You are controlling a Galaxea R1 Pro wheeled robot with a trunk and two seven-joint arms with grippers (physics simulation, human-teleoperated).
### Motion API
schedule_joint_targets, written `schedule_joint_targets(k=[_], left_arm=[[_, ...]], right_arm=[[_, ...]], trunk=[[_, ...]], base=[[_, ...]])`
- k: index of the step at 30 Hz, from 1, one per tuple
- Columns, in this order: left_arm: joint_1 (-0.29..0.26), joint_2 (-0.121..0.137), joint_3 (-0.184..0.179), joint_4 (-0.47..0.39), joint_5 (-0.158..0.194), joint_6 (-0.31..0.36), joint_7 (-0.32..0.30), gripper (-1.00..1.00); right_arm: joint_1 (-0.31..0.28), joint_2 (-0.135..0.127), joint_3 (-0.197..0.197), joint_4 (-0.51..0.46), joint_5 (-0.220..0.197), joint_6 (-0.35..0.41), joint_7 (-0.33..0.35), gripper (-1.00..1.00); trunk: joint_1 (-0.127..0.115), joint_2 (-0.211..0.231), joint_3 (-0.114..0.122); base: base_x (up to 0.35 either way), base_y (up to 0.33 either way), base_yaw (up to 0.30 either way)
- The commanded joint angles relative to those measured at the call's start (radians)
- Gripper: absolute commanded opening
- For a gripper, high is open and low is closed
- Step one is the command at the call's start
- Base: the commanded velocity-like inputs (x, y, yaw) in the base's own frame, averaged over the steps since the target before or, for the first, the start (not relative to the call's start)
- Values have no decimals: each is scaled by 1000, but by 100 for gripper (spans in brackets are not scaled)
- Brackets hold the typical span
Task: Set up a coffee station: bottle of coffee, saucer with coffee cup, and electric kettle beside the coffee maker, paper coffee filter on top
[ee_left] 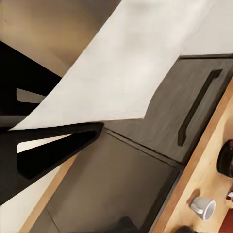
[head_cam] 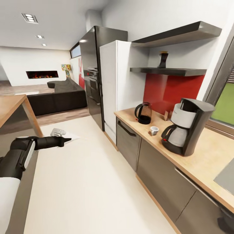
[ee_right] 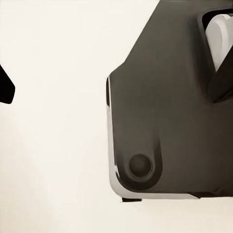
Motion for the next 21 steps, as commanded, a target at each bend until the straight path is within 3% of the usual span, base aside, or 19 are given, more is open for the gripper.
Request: schedule_joint_targets(k=[1,21], left_arm=[[-1,0,2,0,-11,0,-10,-100],[-1,-2,2,2,-13,-1,-9,-100]], right_arm=[[-1,0,1,0,-7,-4,0,100],[-1,-1,-4,-1,-8,-3,2,100]], trunk=[[1,-2,-1],[1,-2,3]], base=[[281,223,191],[281,223,28]])
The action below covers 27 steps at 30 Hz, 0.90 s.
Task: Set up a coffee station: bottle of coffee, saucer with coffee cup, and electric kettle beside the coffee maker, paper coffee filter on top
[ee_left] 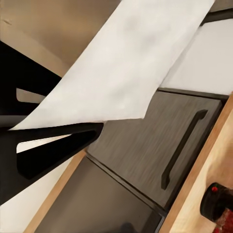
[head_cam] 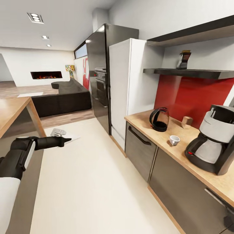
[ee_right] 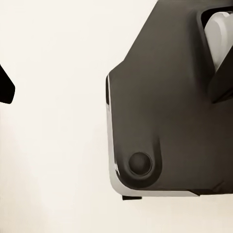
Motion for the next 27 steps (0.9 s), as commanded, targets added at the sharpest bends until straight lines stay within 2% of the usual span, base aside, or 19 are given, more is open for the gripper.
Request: schedule_joint_targets(k=[1,7,20,27], left_arm=[[-1,0,2,0,-11,1,-10,-100],[-1,-2,2,0,-10,0,-12,-100],[-1,-5,2,0,-9,0,-10,-100],[-1,-5,2,0,-10,-1,-9,-100]], right_arm=[[-1,0,0,1,-7,-4,0,100],[-1,0,-1,2,-7,-4,3,100],[-1,-1,-3,1,-8,-4,2,100],[-1,-1,-3,1,-8,-4,2,100]], trunk=[[1,-2,-2],[1,-2,0],[1,-2,1],[1,-2,1]], base=[[281,223,0],[298,182,-139],[313,143,-269],[291,47,-274]])
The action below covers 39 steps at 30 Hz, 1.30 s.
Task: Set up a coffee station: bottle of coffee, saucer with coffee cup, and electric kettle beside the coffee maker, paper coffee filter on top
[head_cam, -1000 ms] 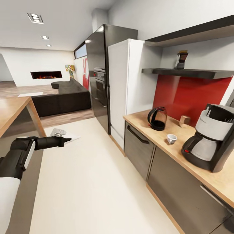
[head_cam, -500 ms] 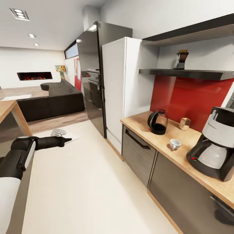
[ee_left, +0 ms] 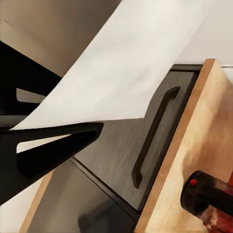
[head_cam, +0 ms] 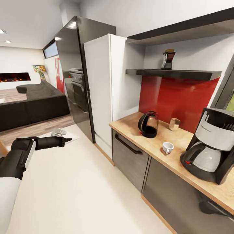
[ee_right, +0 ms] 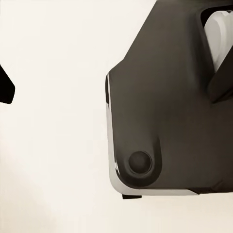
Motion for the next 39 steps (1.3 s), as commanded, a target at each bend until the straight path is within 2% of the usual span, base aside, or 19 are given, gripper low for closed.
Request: schedule_joint_targets(k=[1,39], left_arm=[[-1,0,3,-1,-11,1,-10,-100],[-8,5,6,3,-10,4,-11,-100]], right_arm=[[-1,0,0,1,-7,-3,0,100],[-1,0,0,0,-7,-3,2,100]], trunk=[[1,-2,-2],[1,-2,-2]], base=[[187,6,-274],[10,0,-274]])
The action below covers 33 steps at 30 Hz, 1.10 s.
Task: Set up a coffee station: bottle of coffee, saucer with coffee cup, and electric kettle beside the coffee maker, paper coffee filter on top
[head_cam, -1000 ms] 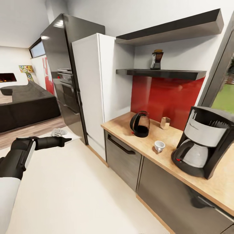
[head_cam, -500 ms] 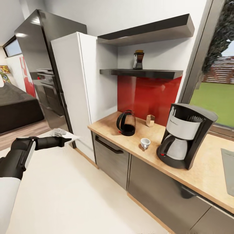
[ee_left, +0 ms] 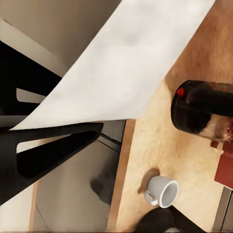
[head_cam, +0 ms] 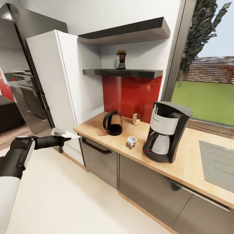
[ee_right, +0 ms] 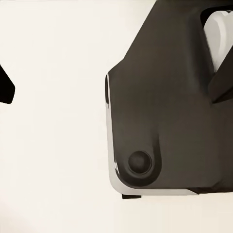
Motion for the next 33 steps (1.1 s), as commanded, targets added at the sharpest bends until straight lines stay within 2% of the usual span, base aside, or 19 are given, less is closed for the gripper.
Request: schedule_joint_targets(k=[1,3,6,9,10,13,14,17,19,23,27,28,33], left_arm=[[-5,-1,2,-1,-11,2,-10,-100],[-10,-2,1,-1,-12,9,-9,-100],[-94,-9,-6,-2,-18,147,-6,-100],[-166,-8,-10,-1,-21,207,-5,-100],[-214,-8,-11,0,-27,227,-3,-100],[-273,-9,-13,0,-54,268,-3,-100],[-304,-11,-14,0,-75,283,-2,-100],[-351,-14,-41,12,-109,295,-2,-100],[-386,-14,-77,35,-119,298,-3,-100],[-432,-14,-115,71,-122,301,-2,-100],[-513,-15,-169,180,-125,302,-2,-100],[-540,-17,-192,216,-125,302,-2,-100],[-578,-22,-217,272,-125,302,-3,-100]], right_arm=[[-1,0,0,0,-7,-3,0,100],[-1,0,0,0,-7,-3,0,100],[-1,0,0,0,-8,-3,0,100],[-1,1,0,0,-9,-3,1,100],[-1,2,0,0,-10,-3,2,100],[-1,3,0,-1,-10,-3,2,100],[-1,3,0,-2,-10,-2,1,100],[-1,6,1,-2,-10,-2,1,100],[-1,10,6,0,-8,-4,0,100],[-1,13,6,-2,-7,-3,0,100],[-1,14,6,-3,-9,-3,0,100],[-1,14,6,-4,-10,-4,0,100],[-1,14,3,-4,-11,-3,1,100]], trunk=[[1,-2,-2],[1,-2,-2],[1,-2,-2],[1,-2,-2],[1,-2,-2],[1,-2,-2],[1,-2,-2],[1,-2,-2],[1,-2,-2],[1,-2,-2],[1,-2,-2],[1,-2,-2],[1,-2,-2]], base=[[0,0,-274],[0,0,-274],[0,0,-274],[0,0,-274],[0,0,-270],[0,0,-268],[0,0,-261],[0,0,-255],[0,0,-144],[0,0,-39],[0,0,-3],[0,0,0],[0,0,0]])
